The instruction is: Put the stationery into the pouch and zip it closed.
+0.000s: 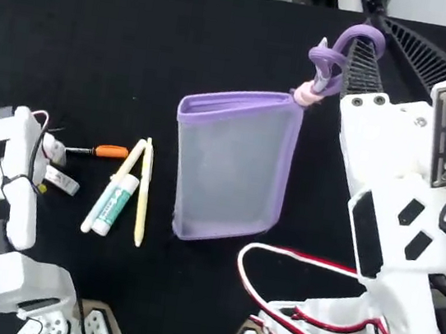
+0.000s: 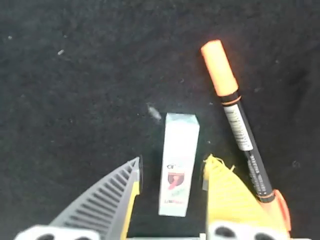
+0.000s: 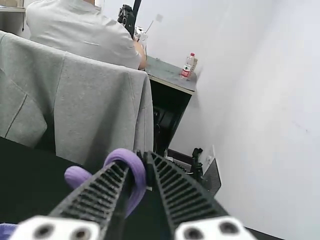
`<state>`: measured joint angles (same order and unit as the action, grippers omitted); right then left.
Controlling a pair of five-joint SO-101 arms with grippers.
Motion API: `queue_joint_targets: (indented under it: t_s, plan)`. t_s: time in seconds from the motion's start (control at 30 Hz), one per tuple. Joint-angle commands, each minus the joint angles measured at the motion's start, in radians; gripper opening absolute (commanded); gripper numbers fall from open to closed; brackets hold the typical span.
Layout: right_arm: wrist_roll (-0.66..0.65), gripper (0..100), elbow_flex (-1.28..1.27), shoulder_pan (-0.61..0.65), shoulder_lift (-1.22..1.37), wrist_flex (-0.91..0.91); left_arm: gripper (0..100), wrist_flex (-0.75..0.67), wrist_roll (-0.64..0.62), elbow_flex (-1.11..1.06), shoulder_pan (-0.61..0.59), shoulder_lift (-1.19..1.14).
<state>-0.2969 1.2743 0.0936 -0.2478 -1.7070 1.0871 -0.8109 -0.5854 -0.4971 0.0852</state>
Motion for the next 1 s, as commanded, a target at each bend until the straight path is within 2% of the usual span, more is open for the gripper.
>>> queue_joint_targets:
  t_s: [0.0, 0.17, 0.47, 0.57, 0.63, 0.8, 0.97]
  plan:
    - [0.002, 1.2, 0.024, 0.014, -0.007, -0.003, 21, -0.038, -0.02, 0.033, -0.008, -0.005]
    - [0.002, 1.2, 0.024, 0.014, -0.008, -0.003, 21, -0.175, -0.018, -0.008, -0.01, -0.051]
    - [0.002, 1.2, 0.024, 0.014, -0.008, -0.003, 20, -0.181, -0.018, 0.033, -0.01, -0.164]
    - [0.002, 1.2, 0.024, 0.014, -0.01, -0.003, 11, -0.187, -0.015, 0.036, -0.01, -0.175]
    - [0.002, 1.2, 0.024, 0.014, -0.013, -0.003, 3, -0.18, 0.0, 0.05, -0.012, -0.166]
    - [0.002, 1.2, 0.024, 0.014, -0.016, -0.003, 3, -0.1, 0.037, 0.068, -0.012, -0.123]
    - [0.002, 1.2, 0.024, 0.014, -0.015, -0.003, 3, -0.011, 0.04, 0.145, -0.004, 0.029]
